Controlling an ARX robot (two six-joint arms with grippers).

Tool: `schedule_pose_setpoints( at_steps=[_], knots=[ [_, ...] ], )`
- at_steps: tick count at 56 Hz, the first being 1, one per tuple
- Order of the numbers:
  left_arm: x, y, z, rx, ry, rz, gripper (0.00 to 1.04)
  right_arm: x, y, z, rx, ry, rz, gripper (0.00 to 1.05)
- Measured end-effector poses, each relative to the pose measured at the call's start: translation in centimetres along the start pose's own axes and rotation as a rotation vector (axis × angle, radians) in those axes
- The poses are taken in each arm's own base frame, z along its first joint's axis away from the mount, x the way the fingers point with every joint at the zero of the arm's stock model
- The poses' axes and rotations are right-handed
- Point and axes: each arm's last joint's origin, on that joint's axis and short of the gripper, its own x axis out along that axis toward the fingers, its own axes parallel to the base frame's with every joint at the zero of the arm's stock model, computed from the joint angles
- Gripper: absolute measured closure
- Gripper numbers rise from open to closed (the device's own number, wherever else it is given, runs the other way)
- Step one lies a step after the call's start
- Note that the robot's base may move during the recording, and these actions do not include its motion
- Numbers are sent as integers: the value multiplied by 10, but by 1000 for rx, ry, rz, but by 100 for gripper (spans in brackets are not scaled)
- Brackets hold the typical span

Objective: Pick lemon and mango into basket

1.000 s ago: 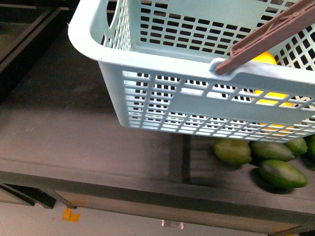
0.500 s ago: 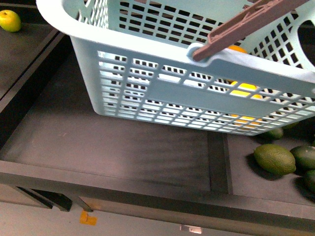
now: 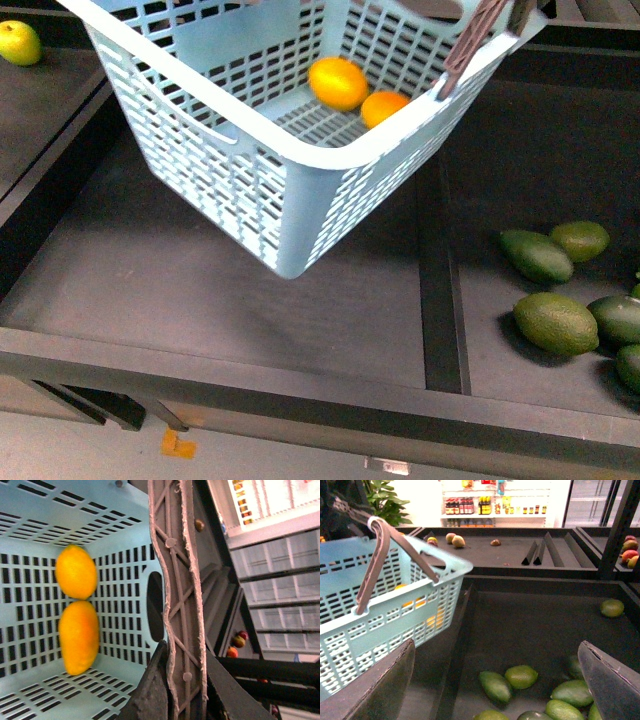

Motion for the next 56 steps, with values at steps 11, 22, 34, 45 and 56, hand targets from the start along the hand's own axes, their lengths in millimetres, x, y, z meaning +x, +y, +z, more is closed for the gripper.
schedule_pose_setpoints(
  at_steps=[11,22,34,45,56],
  knots=[
    [51,27,11,-97,-46,86,97,0,0,0,0,0,-1,9],
    [68,34,20,-201,-77,106,97,0,0,0,0,0,0,9],
    [74,50,7,-223,-70,162,97,0,0,0,0,0,0,9],
    [70,63,-4,-258,-83,178,97,0,0,0,0,0,0,9],
    [55,74,1,-337,-119,210,57,0,0,0,0,0,0,9]
  ],
)
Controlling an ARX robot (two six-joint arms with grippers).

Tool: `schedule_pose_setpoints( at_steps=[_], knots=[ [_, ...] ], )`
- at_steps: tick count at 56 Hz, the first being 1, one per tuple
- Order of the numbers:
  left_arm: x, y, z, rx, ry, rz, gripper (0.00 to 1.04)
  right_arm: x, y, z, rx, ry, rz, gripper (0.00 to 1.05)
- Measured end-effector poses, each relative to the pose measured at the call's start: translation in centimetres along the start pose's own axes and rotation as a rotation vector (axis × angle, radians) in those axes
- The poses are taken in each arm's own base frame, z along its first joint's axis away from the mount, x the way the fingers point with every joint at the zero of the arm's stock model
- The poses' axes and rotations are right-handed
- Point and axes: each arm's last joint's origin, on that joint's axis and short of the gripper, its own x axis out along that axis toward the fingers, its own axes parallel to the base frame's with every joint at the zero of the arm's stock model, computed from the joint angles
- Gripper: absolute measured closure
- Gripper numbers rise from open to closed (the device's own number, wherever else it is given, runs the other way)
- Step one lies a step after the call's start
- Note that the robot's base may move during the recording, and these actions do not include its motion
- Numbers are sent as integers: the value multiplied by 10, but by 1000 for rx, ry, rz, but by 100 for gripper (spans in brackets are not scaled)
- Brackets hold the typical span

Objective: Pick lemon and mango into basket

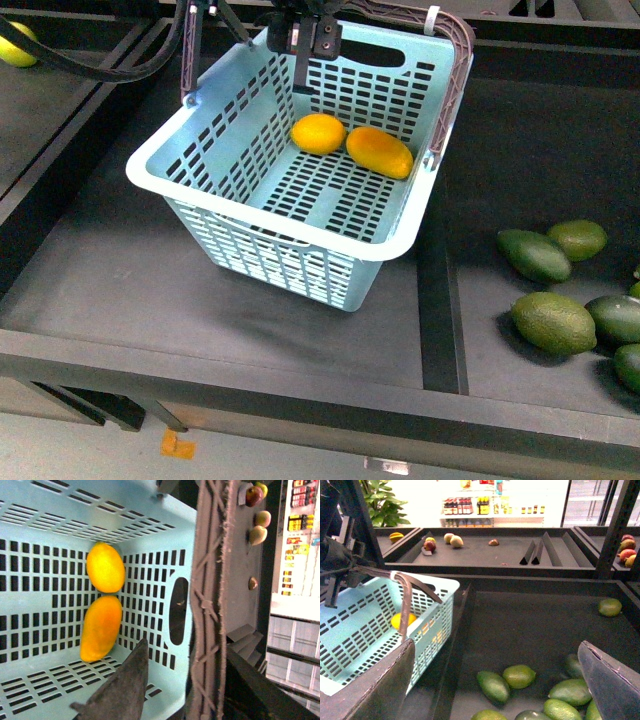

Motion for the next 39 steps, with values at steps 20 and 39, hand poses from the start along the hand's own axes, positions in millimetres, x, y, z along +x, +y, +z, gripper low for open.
schedule_pose_setpoints(
  at_steps=[20,39],
  knots=[
    [-58,4,34,45,-132,135,8,0,0,0,0,0,0,9],
    [-79,50,87,769,-109,-368,41,0,0,0,0,0,0,9]
  ],
)
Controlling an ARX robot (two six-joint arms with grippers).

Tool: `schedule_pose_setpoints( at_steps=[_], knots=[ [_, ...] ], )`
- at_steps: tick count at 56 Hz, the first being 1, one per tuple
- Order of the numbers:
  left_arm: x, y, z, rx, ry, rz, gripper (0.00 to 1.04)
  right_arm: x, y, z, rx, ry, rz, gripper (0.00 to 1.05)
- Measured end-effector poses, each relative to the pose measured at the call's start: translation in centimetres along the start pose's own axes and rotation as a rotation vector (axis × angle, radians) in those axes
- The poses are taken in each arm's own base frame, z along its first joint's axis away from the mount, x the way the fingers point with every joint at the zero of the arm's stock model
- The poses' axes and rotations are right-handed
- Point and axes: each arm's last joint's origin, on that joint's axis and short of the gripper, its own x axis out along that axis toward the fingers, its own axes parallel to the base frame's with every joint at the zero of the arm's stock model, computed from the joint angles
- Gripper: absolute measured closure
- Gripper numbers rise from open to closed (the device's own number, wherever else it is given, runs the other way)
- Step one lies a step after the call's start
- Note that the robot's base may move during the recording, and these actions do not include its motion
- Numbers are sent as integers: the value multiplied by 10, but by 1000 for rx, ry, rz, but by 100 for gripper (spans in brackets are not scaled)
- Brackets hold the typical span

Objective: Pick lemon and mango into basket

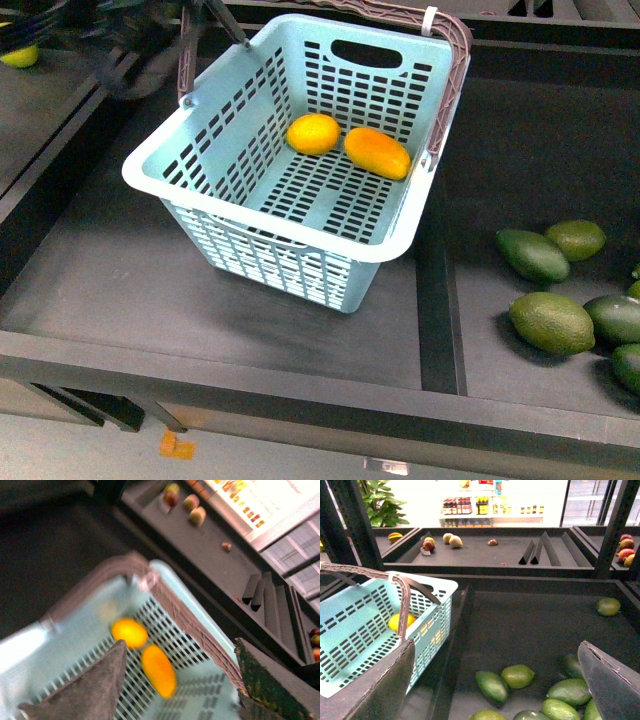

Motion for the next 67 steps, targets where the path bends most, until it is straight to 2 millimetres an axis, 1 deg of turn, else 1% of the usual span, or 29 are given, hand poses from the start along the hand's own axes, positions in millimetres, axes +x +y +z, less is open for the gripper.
schedule_pose_setpoints(
  at_steps=[1,2,4,6,8,9,16,18,20,27,32,34,52,54,57,67],
  knots=[
    [-7,7,5,72,-48,-38,45,0,0,0,0,0,0,9],
    [-17,16,14,150,-122,-78,50,0,0,0,0,0,0,9],
    [-31,26,26,296,-194,-96,57,0,0,0,0,0,0,9],
    [-46,36,36,383,-244,-97,64,0,0,0,0,0,0,9],
    [-58,46,41,461,-265,-93,71,0,0,0,0,0,0,9],
    [-61,48,42,484,-268,-90,73,0,0,0,0,0,0,9],
    [-93,83,38,617,-223,-74,98,0,0,0,0,0,0,9],
    [-98,89,37,627,-215,-68,102,0,0,0,0,0,0,9],
    [-108,97,38,641,-210,-65,101,0,0,0,0,0,0,9],
    [-132,114,43,651,-228,-63,101,0,0,0,0,0,0,9],
    [-149,131,37,655,-221,-60,101,0,0,0,0,0,0,9],
    [-154,135,37,657,-213,-58,101,0,0,0,0,0,0,9],
    [-189,150,41,658,-221,-61,101,0,0,0,0,0,0,9],
    [-193,153,42,661,-212,-83,101,0,0,0,0,0,0,9],
    [-199,159,45,659,-222,-59,101,0,0,0,0,0,0,9],
    [-215,161,43,659,-226,-60,101,0,0,0,0,0,0,9]
  ],
)
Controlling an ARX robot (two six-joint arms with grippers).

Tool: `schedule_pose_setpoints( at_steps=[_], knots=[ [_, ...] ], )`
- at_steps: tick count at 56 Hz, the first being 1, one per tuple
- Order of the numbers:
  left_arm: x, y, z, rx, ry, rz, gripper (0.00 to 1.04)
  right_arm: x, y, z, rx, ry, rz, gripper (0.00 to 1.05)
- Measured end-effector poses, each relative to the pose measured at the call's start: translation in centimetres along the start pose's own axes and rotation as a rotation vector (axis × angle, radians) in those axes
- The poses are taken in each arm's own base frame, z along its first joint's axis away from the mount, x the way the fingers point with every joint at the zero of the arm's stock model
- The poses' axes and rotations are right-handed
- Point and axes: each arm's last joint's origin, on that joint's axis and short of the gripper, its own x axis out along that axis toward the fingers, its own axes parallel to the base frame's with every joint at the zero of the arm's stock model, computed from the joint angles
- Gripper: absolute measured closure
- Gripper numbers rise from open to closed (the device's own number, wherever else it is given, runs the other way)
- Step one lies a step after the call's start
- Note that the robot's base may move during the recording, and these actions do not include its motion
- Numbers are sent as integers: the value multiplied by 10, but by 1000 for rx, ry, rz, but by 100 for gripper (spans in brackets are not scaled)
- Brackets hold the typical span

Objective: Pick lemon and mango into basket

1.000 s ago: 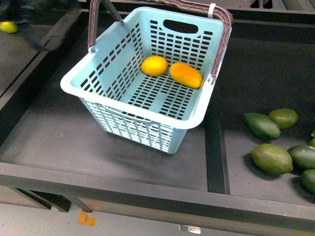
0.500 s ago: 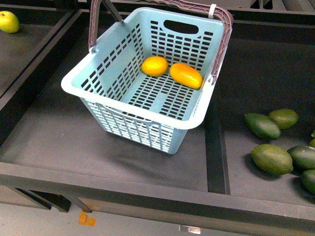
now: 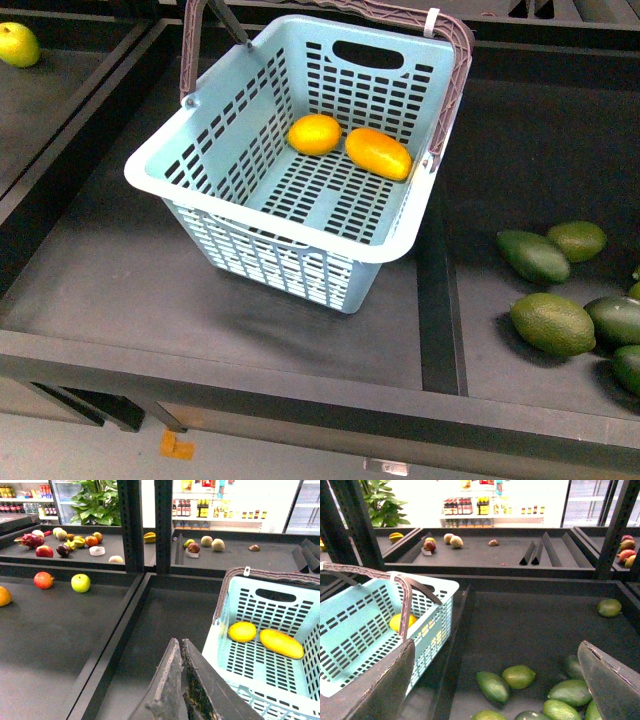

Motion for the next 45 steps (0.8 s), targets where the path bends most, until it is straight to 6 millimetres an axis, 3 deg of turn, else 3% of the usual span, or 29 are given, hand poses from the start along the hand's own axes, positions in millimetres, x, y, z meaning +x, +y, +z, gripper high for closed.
schedule_pose_setpoints(
  at_steps=[45],
  knots=[
    [-32,0,7,0,-26,-1,101,0,0,0,0,0,0,9]
  ],
)
